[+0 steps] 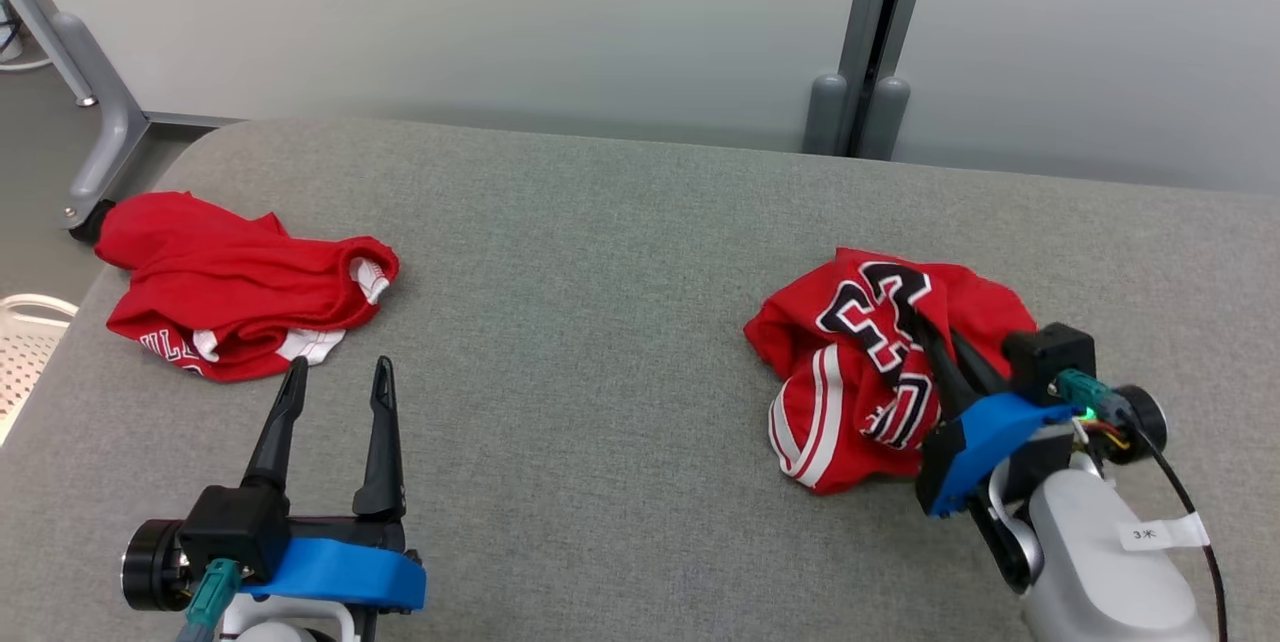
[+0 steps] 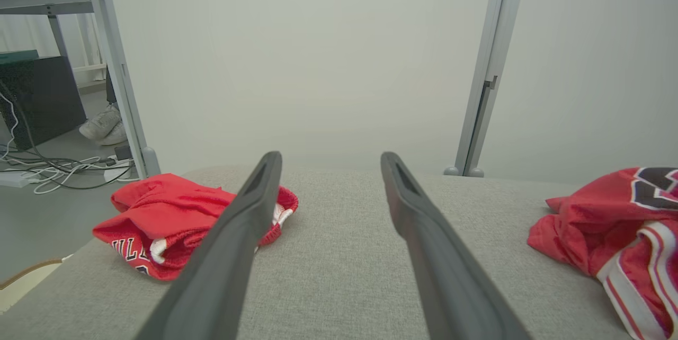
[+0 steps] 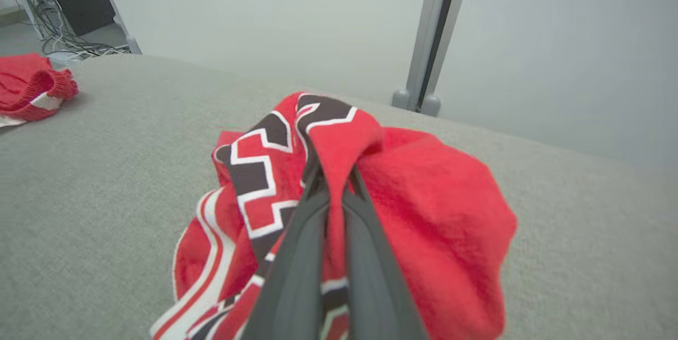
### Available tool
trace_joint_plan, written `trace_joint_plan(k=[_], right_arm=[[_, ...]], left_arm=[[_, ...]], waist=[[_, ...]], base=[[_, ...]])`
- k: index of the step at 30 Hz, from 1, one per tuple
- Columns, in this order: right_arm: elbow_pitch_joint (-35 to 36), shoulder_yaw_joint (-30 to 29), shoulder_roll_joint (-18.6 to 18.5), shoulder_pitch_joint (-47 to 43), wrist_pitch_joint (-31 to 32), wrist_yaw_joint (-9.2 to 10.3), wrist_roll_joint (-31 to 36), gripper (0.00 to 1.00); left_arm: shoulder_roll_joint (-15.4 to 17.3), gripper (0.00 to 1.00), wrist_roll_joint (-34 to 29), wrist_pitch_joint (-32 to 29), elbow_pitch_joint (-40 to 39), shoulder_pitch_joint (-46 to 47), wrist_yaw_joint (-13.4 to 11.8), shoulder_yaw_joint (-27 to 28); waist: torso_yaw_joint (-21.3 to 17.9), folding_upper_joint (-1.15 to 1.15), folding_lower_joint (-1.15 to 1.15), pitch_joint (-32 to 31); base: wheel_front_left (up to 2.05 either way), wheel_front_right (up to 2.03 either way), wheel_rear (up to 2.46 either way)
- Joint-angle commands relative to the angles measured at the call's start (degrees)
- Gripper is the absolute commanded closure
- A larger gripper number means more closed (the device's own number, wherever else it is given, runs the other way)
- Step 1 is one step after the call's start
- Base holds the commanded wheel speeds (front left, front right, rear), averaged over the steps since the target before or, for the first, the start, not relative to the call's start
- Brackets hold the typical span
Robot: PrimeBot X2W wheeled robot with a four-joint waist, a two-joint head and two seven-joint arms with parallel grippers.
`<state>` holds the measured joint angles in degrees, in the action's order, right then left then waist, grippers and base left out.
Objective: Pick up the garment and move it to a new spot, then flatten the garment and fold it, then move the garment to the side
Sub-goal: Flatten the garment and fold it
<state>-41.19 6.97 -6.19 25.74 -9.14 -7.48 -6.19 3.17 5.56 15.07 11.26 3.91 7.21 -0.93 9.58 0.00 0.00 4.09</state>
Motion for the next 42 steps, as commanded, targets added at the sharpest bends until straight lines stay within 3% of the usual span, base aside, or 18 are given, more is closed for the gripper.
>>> trace_joint_plan(k=[1, 8, 18, 19, 20, 21, 29, 37, 42], right_arm=[[0.9, 0.7, 0.3, 1.5, -1.1, -0.03, 0.2, 1.0], [6.3, 11.5, 2.9, 4.0, -3.9, -0.03, -1.0, 1.0], [10.1, 40.2, 3.2, -1.1, -1.5, -0.03, -11.4, 1.0], [10.4, 41.8, 3.2, -1.5, -1.6, -0.02, -12.2, 0.88], [10.4, 43.3, 3.1, -1.8, -1.7, -0.02, -12.6, 0.0], [10.5, 44.0, 3.2, -2.4, -2.0, -0.02, -13.4, 0.0], [13.0, 39.6, 3.2, -4.6, -5.0, -0.03, -12.2, 0.0], [15.5, 23.9, -0.3, -2.2, -3.6, -0.02, -7.0, 0.0], [14.5, 18.1, -3.0, 0.8, -0.1, -0.03, -5.9, 0.0]], left_arm=[[-0.1, 0.0, 0.3, 0.2, 0.0, 0.1, 0.4, -0.1], [-0.2, 0.0, 0.8, 0.2, -0.6, -0.4, 0.4, 0.2], [-0.3, 0.0, 1.5, 0.2, -0.1, -0.7, 0.4, 0.4], [-0.3, 0.0, 1.5, 0.2, 0.0, -0.7, 0.4, 0.5], [-0.3, 0.0, 1.5, 0.2, 0.0, -0.6, 0.4, 0.5], [-0.3, 0.0, 1.6, 0.2, 0.0, -0.6, 0.3, 0.6], [-0.3, 0.0, 1.8, 0.2, -0.5, -1.4, -0.6, 1.3], [-0.3, 0.0, 1.9, 0.2, -0.9, -0.6, -0.7, 1.0], [-0.3, 0.0, 2.2, 0.2, -0.9, 0.1, -0.6, 0.0]], waist=[[0.1, 0.0, 0.0, -0.2], [2.0, 0.0, 0.0, -0.9], [4.6, 0.0, 0.0, -0.1], [4.7, 0.0, 0.0, -0.1], [4.8, 0.0, 0.0, -0.1], [4.7, 0.0, 0.0, 0.0], [2.2, 0.0, 0.0, -0.1], [0.8, 0.0, 0.0, 0.3], [1.9, 0.0, 0.0, 1.3]], base=[[0.0, 0.0, 0.0], [0.0, 0.0, 0.0], [0.0, 0.0, 0.0], [0.0, 0.0, 0.0], [0.0, 0.0, 0.0], [0.0, 0.0, 0.0], [0.0, 0.0, 0.0], [0.0, 0.0, 0.0], [0.0, 0.0, 0.0]])
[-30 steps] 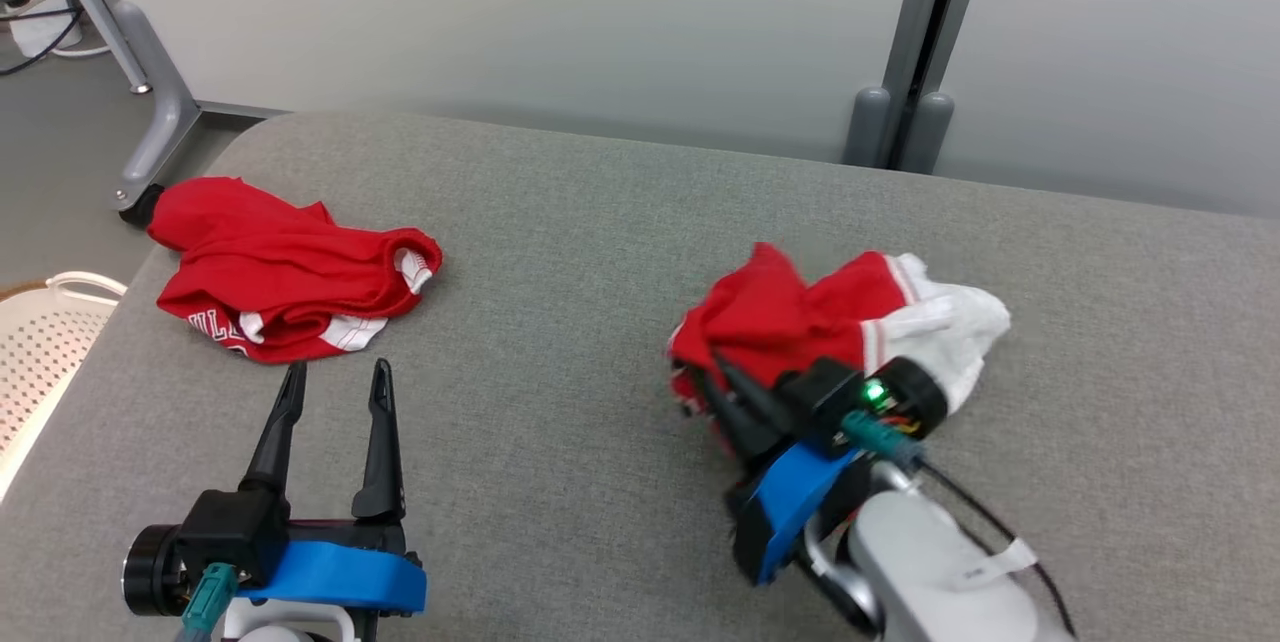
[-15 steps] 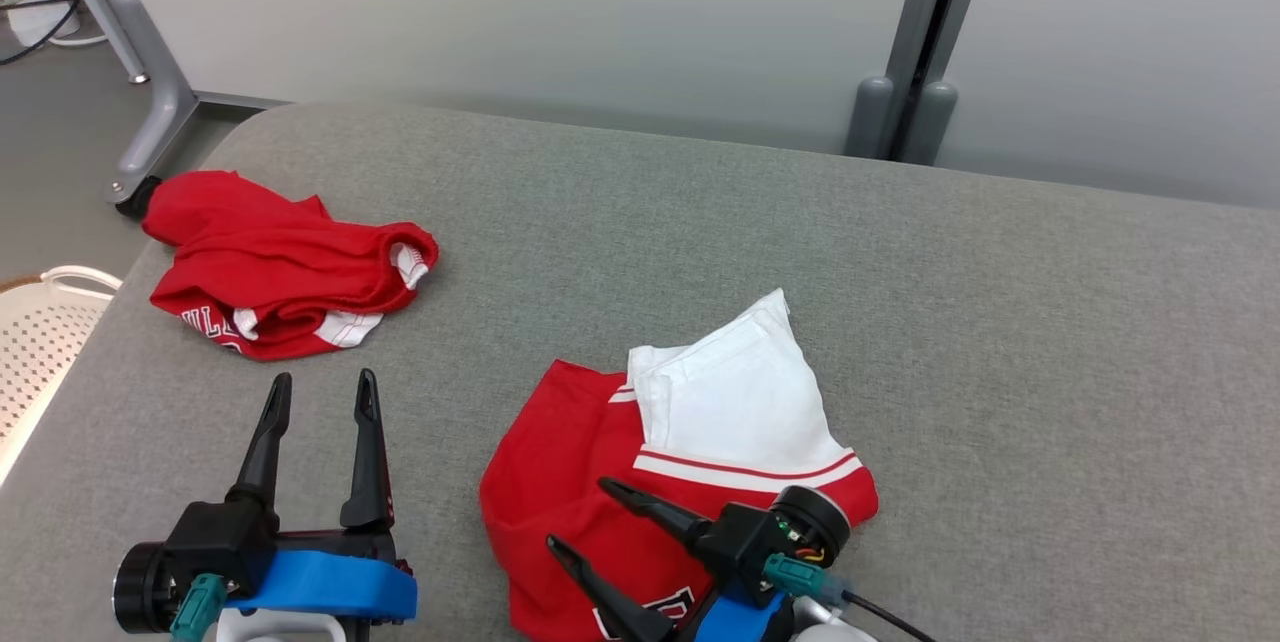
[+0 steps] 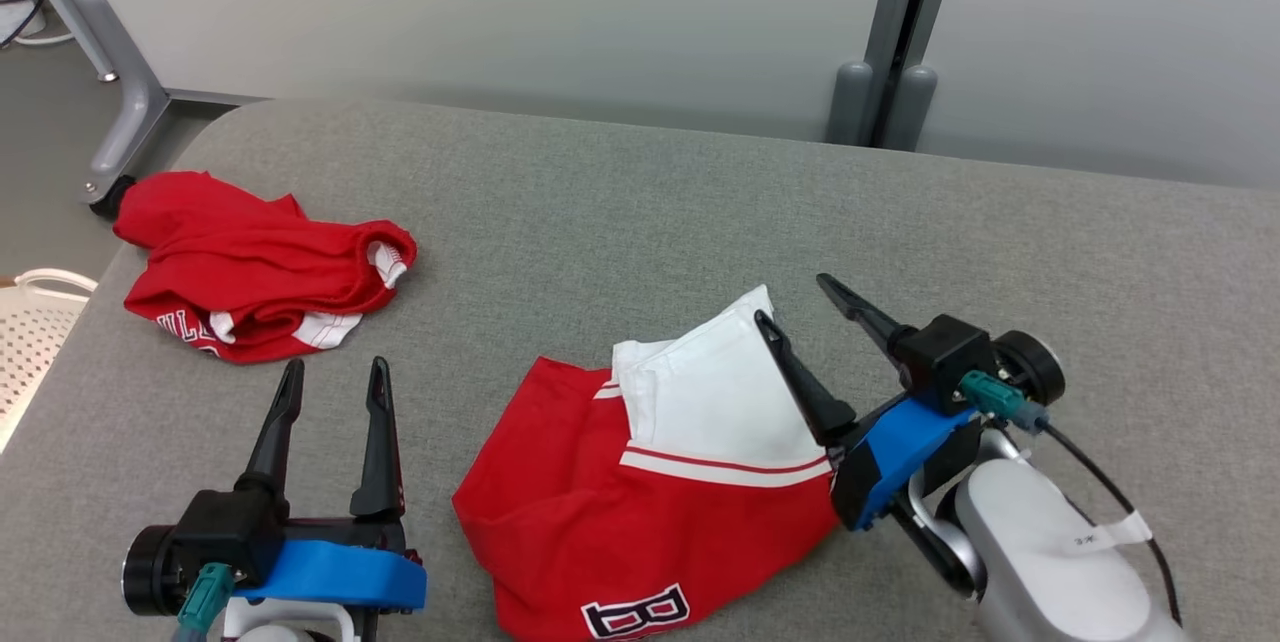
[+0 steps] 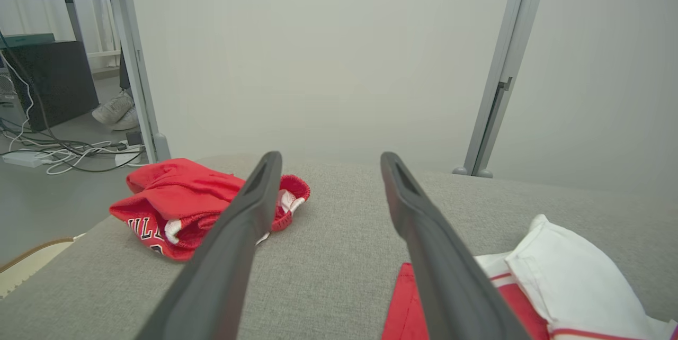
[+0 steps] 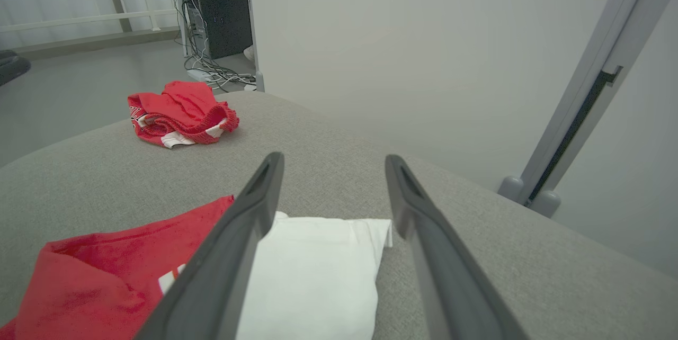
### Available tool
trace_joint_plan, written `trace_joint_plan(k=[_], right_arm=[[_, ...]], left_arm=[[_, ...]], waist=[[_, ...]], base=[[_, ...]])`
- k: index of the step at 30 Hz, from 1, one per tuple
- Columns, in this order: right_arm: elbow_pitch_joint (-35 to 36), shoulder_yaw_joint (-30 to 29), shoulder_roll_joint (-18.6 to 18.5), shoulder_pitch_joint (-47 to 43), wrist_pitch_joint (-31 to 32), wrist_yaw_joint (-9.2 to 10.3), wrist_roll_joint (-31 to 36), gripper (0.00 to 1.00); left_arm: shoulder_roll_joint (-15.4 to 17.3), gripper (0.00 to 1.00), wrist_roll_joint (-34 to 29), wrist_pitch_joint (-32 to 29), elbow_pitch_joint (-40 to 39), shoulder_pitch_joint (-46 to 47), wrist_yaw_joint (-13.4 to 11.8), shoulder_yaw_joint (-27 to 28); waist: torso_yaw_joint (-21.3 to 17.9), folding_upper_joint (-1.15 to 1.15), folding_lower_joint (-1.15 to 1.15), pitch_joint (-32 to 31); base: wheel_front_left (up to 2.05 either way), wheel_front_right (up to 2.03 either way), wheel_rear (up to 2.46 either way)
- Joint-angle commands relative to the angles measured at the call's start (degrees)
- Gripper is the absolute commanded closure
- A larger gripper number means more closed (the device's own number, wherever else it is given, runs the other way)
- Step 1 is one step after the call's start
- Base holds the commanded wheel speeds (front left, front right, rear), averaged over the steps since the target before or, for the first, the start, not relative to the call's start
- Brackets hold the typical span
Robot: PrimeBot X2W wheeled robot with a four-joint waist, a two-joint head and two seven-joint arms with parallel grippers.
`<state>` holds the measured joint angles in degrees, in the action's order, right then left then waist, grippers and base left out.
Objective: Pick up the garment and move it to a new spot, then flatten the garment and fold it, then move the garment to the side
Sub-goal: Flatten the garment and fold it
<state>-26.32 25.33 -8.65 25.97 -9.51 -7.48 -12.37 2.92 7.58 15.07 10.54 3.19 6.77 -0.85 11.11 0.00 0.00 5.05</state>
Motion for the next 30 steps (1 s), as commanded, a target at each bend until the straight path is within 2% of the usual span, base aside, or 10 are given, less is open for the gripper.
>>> trace_joint_plan(k=[1, 5, 10, 20, 22, 23, 27, 30], right_arm=[[-0.9, -0.6, -0.8, 1.2, 1.0, -0.02, 0.2, 0.0], [-6.2, -0.2, -2.0, 3.4, 5.1, -0.02, -0.3, 0.0], [-11.7, 0.6, -1.9, 4.4, 6.8, -0.03, -1.6, 0.0], [-23.6, 3.3, 1.4, 4.9, 7.6, -0.03, -6.9, 0.0], [-24.8, 4.4, 1.9, 5.2, 7.5, -0.03, -7.9, 0.76], [-25.2, 4.9, 2.0, 5.4, 7.0, -0.03, -8.7, 1.0], [-25.3, 5.1, 0.9, 7.8, 2.7, -0.02, -9.7, 1.0], [-25.9, 2.9, -0.7, 10.7, -1.4, -0.02, -10.0, 1.0]], left_arm=[[0.0, 0.0, 0.3, 0.2, -0.2, 0.9, -0.3, -0.3], [-0.1, 0.0, 0.8, 0.2, -0.1, 1.6, -0.4, -0.7], [-0.1, 0.0, 1.1, 0.2, 0.0, 2.1, -0.5, -1.4], [-0.1, 0.0, 1.7, 0.2, 0.3, 2.9, -0.8, -3.0], [-0.1, 0.0, 1.8, 0.2, 0.4, 3.0, -0.9, -3.2], [-0.1, 0.0, 1.9, 0.2, 0.4, 3.1, -1.0, -3.3], [-0.1, 0.0, 1.8, 0.2, 0.5, 2.7, -1.3, -3.1], [-0.1, 0.0, 1.6, 0.2, 0.5, 2.3, -1.3, -2.8]], waist=[[0.7, 0.0, 0.0, 0.6], [2.2, 0.0, 0.0, 1.9], [3.6, 0.0, 0.0, 2.8], [5.6, 0.0, 0.0, 4.0], [5.7, 0.0, 0.0, 4.0], [5.7, 0.0, 0.0, 4.0], [5.3, 0.0, 0.0, 3.6], [4.6, 0.0, 0.0, 3.2]], base=[[0.0, 0.0, 0.0], [0.0, 0.0, 0.0], [0.0, 0.0, 0.0], [0.0, 0.0, 0.0], [0.0, 0.0, 0.0], [0.0, 0.0, 0.0], [0.0, 0.0, 0.0], [0.0, 0.0, 0.0]])
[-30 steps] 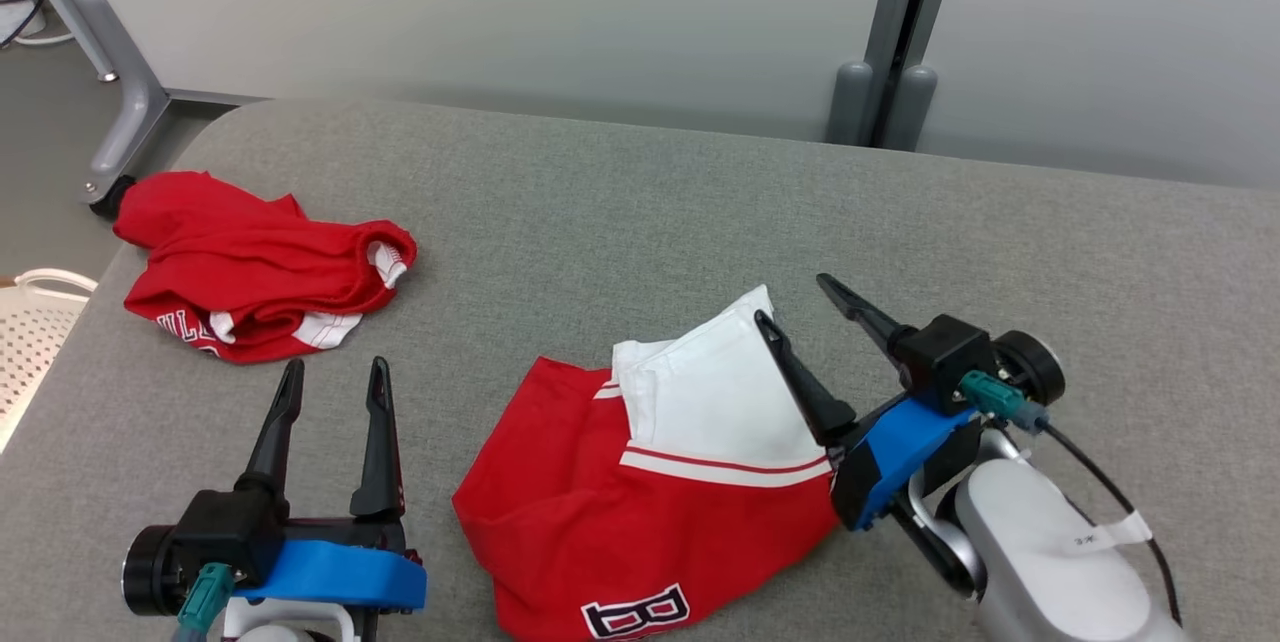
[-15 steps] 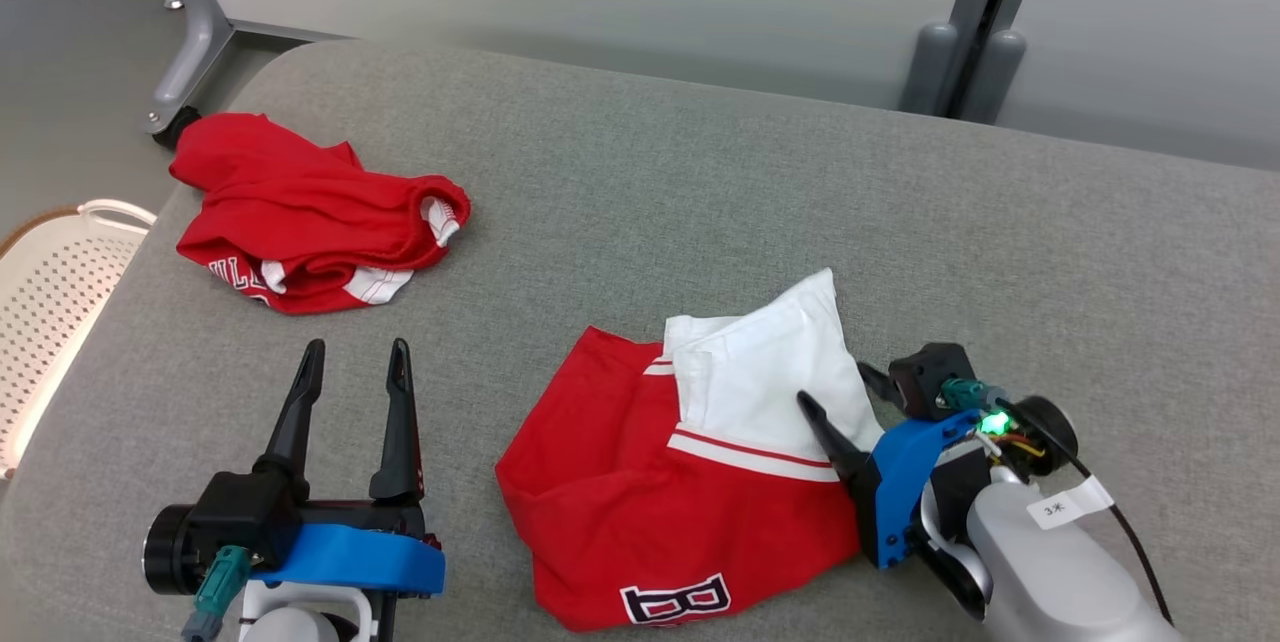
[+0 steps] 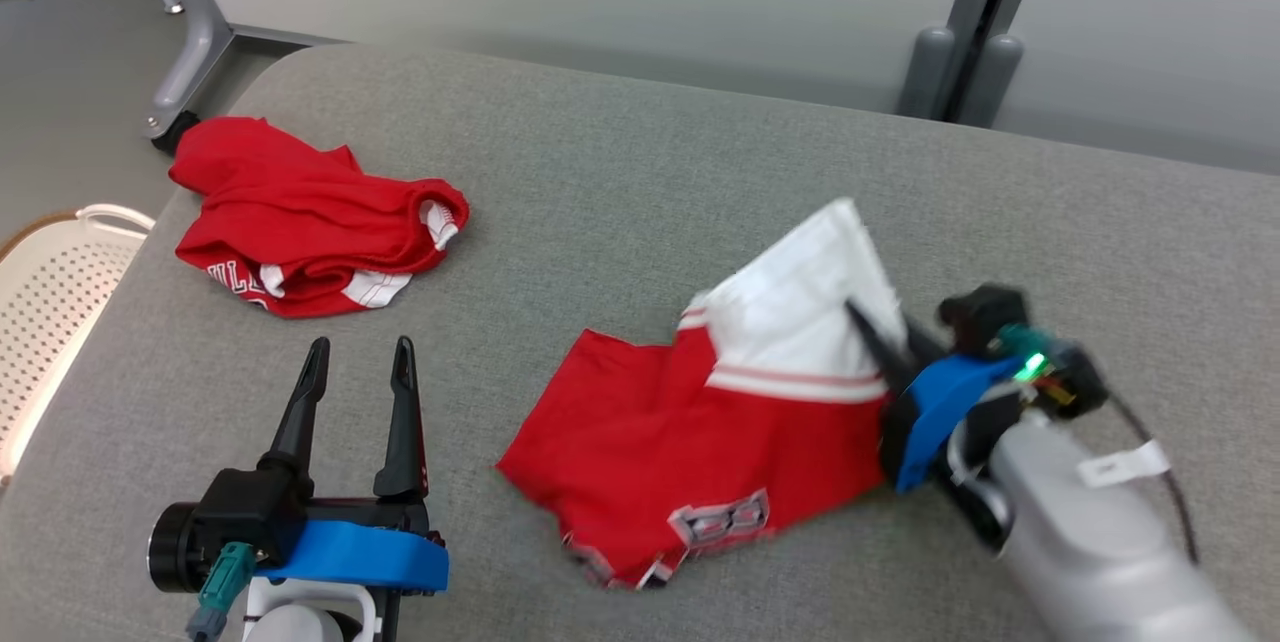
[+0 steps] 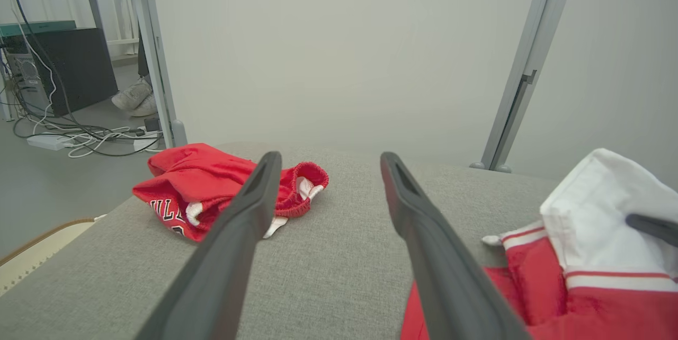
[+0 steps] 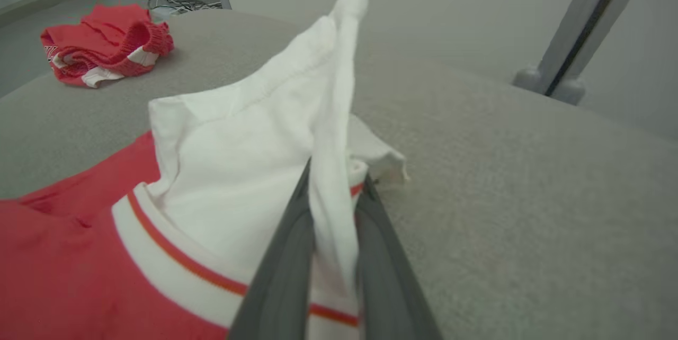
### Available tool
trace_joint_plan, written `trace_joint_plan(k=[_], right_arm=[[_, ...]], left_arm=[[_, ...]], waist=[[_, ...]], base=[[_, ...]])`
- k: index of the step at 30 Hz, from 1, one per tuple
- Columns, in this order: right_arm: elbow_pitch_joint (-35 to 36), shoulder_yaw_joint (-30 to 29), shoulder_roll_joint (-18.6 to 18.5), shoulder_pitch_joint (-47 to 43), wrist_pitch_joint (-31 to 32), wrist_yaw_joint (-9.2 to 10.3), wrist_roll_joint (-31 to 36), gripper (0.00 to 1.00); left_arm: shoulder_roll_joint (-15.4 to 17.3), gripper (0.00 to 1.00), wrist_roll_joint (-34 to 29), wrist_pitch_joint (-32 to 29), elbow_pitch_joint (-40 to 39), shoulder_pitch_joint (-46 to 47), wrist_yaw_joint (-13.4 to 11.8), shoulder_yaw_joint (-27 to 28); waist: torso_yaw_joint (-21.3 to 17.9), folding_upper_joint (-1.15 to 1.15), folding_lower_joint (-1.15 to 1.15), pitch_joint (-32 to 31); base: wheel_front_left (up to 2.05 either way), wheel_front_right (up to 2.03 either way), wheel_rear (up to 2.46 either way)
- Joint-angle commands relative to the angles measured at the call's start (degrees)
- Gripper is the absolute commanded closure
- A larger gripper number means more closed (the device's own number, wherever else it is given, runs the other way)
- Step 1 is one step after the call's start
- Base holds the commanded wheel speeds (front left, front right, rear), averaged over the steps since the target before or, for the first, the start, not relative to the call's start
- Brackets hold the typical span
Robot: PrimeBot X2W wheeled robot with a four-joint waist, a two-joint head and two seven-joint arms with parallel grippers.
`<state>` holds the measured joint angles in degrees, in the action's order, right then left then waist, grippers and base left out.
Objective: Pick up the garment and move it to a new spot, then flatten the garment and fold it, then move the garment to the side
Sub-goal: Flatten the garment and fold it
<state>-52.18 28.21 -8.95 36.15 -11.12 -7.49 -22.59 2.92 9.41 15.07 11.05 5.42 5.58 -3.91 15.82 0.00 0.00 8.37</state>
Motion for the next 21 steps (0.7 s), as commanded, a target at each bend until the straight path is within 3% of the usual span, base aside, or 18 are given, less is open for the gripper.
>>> trace_joint_plan(k=[1, 7, 11, 21], right_arm=[[-0.2, -0.9, -1.1, 1.6, -1.0, -0.01, 0.4, 1.0], [0.3, -4.2, -4.8, 5.1, -3.8, -0.01, 3.1, 1.0], [3.4, -5.8, -7.2, 1.9, -4.1, -0.01, 4.6, 1.0], [24.4, -10.3, -9.4, -22.7, -4.1, -0.01, 9.3, 1.0]], left_arm=[[-0.1, 0.0, -0.3, 0.2, 0.0, -0.1, -0.2, 0.3], [-0.1, 0.0, -0.3, 0.2, -0.1, -0.6, -0.2, 0.6], [0.0, 0.0, 0.0, 0.2, -0.3, -1.3, -0.4, 0.4], [0.0, 0.0, -0.4, 0.2, -0.7, -2.9, -0.4, 0.9]], waist=[[-0.4, 0.0, 0.0, -0.3], [-2.1, 0.0, 0.0, -1.7], [-3.2, 0.0, 0.0, -2.8], [-6.8, 0.0, 0.0, -4.3]], base=[[0.0, 0.0, 0.0], [0.0, 0.0, 0.0], [0.0, 0.0, 0.0], [0.0, 0.0, 0.0]])
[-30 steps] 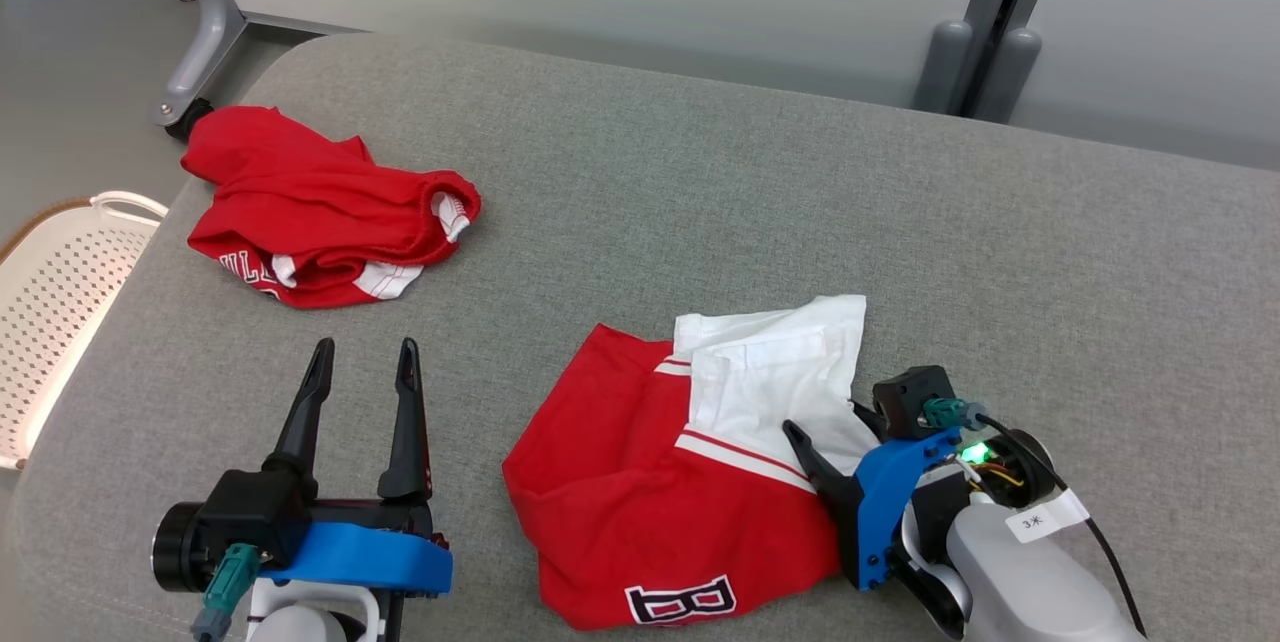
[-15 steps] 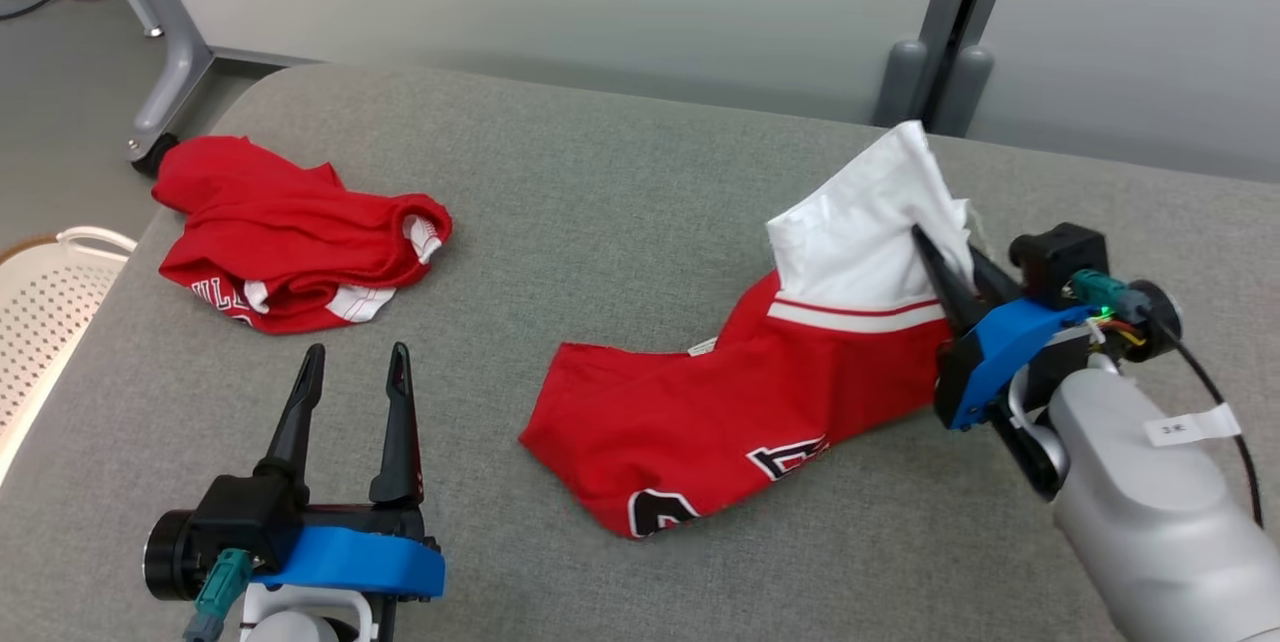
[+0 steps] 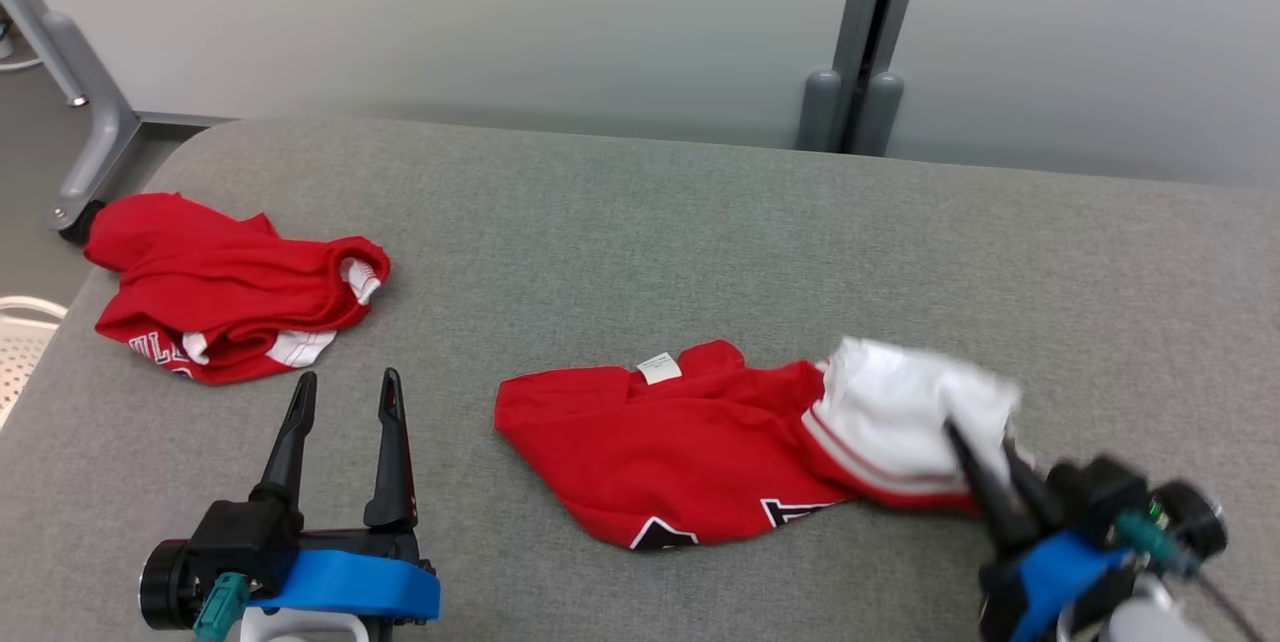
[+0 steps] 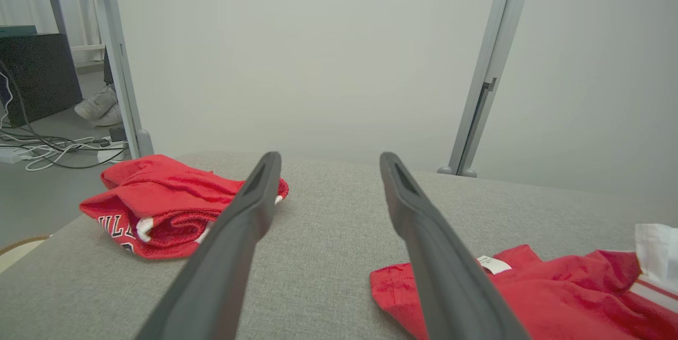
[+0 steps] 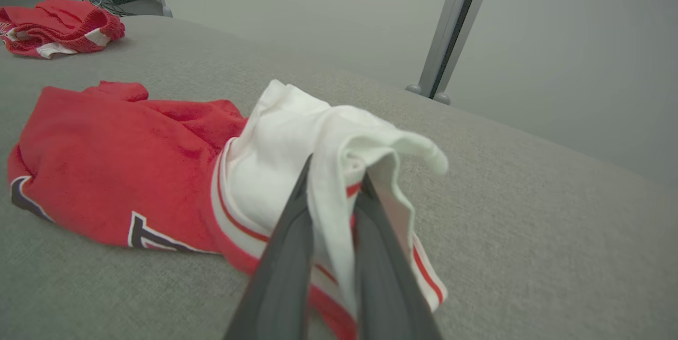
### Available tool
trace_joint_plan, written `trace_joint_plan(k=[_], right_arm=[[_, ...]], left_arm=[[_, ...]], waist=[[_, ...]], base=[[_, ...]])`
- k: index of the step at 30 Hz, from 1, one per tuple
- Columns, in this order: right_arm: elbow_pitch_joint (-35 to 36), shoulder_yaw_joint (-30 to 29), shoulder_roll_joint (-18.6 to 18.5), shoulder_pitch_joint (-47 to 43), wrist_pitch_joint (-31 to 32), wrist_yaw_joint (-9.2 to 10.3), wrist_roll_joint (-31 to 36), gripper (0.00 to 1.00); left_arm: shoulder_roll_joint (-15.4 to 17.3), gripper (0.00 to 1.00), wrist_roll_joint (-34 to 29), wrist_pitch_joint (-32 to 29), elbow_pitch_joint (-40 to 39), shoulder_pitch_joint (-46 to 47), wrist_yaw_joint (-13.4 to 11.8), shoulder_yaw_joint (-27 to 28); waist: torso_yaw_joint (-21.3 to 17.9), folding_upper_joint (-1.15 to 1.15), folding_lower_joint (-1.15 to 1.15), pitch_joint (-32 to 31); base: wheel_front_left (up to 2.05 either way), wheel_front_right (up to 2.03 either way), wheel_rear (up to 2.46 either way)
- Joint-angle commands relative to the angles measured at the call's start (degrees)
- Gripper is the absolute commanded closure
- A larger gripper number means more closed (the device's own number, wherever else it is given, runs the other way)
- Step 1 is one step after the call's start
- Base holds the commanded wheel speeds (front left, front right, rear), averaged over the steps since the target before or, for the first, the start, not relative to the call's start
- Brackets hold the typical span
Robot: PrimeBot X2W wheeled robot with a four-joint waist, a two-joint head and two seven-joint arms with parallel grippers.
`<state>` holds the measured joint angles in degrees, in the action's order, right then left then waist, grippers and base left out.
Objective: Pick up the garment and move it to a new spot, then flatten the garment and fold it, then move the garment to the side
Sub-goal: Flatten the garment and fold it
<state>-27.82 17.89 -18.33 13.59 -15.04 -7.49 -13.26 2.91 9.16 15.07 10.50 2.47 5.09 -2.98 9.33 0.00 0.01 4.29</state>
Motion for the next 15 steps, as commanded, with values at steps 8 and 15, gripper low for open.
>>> trace_joint_plan(k=[8, 15], right_arm=[[11.4, 4.8, -1.3, -16.9, -0.2, -0.01, 3.2, 1.0], [15.2, 2.5, -0.1, -20.7, -0.2, -0.01, 3.4, 0.0]], left_arm=[[0.0, 0.0, -0.3, 0.2, -0.2, -0.2, 0.3, 0.0], [0.0, 0.0, -0.5, 0.2, 0.0, -0.7, 0.4, 0.3]], waist=[[-2.2, 0.0, -0.01, -0.3], [-3.5, 0.0, -0.01, -0.8]], base=[[0.0, 0.0, 0.0], [0.0, 0.0, 0.0]])
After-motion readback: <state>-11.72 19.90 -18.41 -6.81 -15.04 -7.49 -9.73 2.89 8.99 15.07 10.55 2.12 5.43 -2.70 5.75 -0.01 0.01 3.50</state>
